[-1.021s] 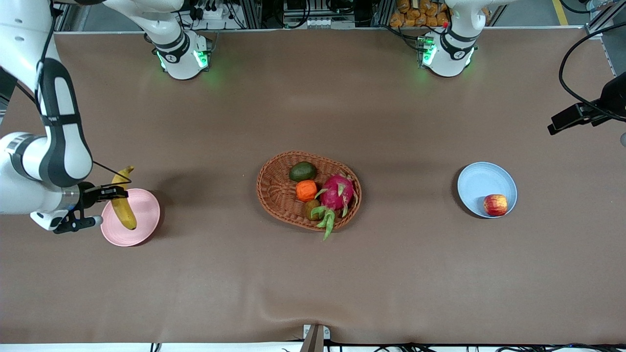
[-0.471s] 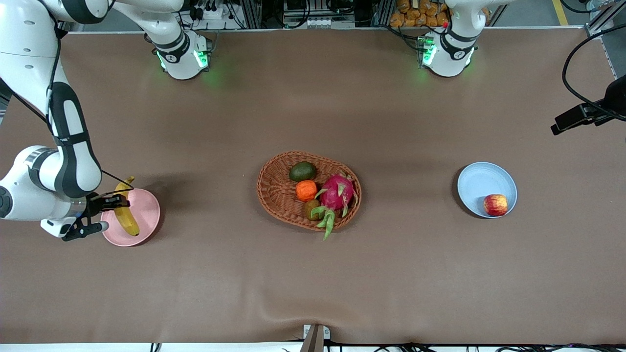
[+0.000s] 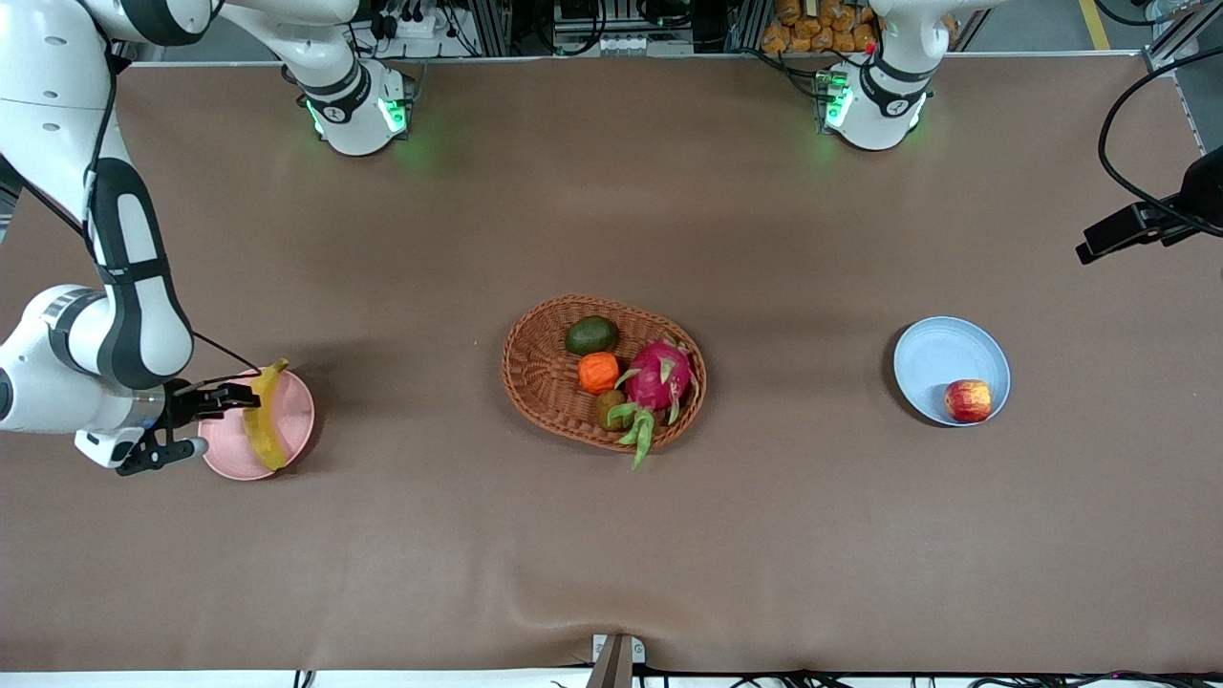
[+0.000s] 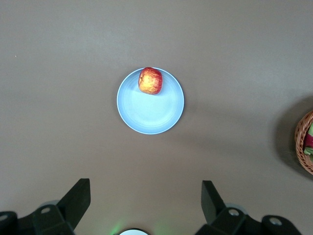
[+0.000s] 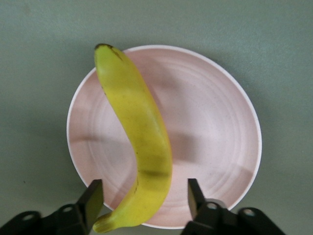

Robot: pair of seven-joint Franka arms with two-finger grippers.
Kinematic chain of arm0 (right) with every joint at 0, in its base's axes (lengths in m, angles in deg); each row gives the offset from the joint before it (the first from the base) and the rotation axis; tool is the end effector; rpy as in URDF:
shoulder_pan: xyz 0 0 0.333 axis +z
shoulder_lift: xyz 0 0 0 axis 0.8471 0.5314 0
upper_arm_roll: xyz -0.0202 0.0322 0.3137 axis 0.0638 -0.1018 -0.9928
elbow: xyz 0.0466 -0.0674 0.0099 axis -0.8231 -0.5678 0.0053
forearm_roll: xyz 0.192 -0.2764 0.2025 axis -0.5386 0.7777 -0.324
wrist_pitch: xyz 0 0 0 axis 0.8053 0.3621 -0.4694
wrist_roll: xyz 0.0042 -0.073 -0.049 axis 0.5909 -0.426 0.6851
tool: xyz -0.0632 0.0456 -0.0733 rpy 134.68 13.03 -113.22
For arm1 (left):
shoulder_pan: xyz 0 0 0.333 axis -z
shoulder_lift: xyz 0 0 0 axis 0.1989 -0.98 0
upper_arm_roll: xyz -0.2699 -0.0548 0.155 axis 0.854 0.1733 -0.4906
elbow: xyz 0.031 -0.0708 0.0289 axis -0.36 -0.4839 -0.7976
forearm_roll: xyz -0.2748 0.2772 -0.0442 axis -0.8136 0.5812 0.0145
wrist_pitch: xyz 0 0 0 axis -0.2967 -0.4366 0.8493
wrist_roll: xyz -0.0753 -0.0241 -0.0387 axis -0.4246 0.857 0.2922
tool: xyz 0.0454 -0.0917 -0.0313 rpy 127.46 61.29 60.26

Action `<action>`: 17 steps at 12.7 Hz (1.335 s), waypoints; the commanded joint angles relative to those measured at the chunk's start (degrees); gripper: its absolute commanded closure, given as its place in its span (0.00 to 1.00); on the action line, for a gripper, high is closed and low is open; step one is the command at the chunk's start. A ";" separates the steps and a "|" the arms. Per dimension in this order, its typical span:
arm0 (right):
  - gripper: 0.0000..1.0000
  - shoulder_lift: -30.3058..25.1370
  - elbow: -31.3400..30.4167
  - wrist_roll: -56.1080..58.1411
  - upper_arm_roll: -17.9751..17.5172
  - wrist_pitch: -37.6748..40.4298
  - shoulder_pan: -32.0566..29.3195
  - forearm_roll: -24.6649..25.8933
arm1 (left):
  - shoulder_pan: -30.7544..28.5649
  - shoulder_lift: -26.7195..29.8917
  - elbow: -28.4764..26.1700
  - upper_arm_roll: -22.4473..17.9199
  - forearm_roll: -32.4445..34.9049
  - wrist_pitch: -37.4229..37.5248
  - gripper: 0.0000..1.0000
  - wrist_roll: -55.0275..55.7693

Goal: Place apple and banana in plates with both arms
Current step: 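Lower the banana onto the pink plate and open the right gripper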

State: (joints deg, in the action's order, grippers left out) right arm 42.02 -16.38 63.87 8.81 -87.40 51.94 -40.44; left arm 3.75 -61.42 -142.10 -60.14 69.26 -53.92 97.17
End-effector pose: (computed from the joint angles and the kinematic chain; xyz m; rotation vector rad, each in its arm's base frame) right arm 0.6498 -0.1226 0.2420 -2.9376 -0.3730 0.2435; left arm 0.5510 0.0164 0.6186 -3.1111 -0.3449 0.1057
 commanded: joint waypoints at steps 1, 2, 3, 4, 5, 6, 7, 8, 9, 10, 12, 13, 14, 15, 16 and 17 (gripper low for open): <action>0.00 -1.98 1.80 1.12 -0.93 4.15 -0.46 -1.03 | -0.54 0.89 -0.95 0.21 -0.85 -0.54 0.00 -0.58; 0.00 -2.77 3.21 0.94 -1.02 6.87 0.06 -1.03 | -0.54 0.89 -0.95 0.21 -0.85 -0.54 0.00 -0.58; 0.00 -3.56 4.53 0.85 -0.93 9.25 0.85 -0.94 | -0.62 0.89 -0.95 0.21 -0.85 -0.54 0.00 -0.58; 0.00 -5.05 4.80 0.77 -0.93 9.97 1.82 -0.51 | -0.54 0.89 -0.95 0.21 -0.85 -0.54 0.00 -0.58; 0.00 -6.72 4.63 0.76 -0.76 10.06 2.96 -0.33 | -0.54 0.89 -1.04 0.21 -0.85 -0.54 0.00 -0.58; 0.00 -8.30 4.37 0.76 -0.67 10.06 3.40 -0.33 | -0.54 0.89 -1.04 0.21 -0.85 -0.54 0.00 -0.67; 0.00 -9.88 4.10 0.68 -0.75 10.06 3.41 -0.33 | -0.54 0.98 -1.30 0.21 -0.85 -0.54 0.00 -0.67; 0.00 -11.64 3.58 0.68 -0.75 10.32 3.50 -0.24 | -0.62 1.15 -1.30 0.21 -0.85 -0.54 0.00 -0.67; 0.00 -14.00 2.01 0.24 -0.75 11.11 3.58 -0.24 | -0.62 1.16 -1.30 0.21 -0.85 -0.54 0.00 -0.67; 0.00 -16.73 -0.18 -1.85 -0.75 11.55 3.76 -0.24 | -0.62 1.16 -1.30 0.21 -0.85 -0.54 0.00 -0.75; 0.00 -23.83 -5.72 -7.64 -0.75 11.82 5.86 1.59 | -0.71 1.33 -1.30 0.21 -0.76 -0.45 0.00 -1.10; 0.00 -27.09 -8.27 -11.68 -0.84 11.73 7.09 3.61 | -1.06 1.33 -1.21 0.21 -0.76 -0.45 0.00 -1.37; 0.00 -29.65 -10.12 -15.98 -0.84 11.73 8.58 5.11 | -1.32 1.33 -1.21 0.21 -0.76 -0.45 0.00 -1.80; 0.00 -31.50 -10.83 -19.50 -0.84 11.82 8.86 5.99 | -1.41 1.33 -1.21 0.13 -0.67 -0.36 0.00 -2.33; 0.00 -32.65 -10.75 -21.36 -0.75 12.34 8.42 6.87 | -1.68 1.33 -1.13 0.12 -0.59 -0.36 0.00 -2.51; 0.00 -33.88 -10.41 -21.91 -0.32 13.39 7.64 7.66 | -2.11 1.33 -0.95 0.21 -0.41 -0.36 0.00 -2.51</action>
State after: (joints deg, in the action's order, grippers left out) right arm 12.05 -24.08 44.27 7.83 -74.42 60.56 -34.46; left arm 2.75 -61.29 -142.39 -60.16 69.26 -53.92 96.04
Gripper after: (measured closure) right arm 0.000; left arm 0.000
